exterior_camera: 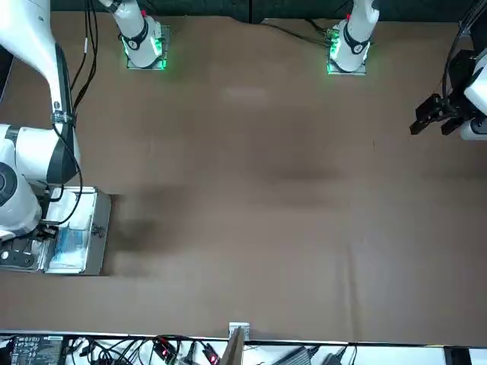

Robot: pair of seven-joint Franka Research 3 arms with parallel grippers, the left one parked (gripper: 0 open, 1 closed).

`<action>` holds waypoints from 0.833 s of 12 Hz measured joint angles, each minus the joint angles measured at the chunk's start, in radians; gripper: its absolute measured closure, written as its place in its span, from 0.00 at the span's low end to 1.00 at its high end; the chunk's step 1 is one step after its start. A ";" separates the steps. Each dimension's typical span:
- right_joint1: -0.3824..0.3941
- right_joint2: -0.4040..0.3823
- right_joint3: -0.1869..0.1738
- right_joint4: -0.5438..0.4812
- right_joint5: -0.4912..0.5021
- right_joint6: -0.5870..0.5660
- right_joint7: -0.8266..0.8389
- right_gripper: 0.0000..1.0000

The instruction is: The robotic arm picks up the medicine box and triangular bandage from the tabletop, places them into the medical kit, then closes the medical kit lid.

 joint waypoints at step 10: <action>-0.040 0.048 0.000 0.011 -0.004 0.026 -0.021 0.99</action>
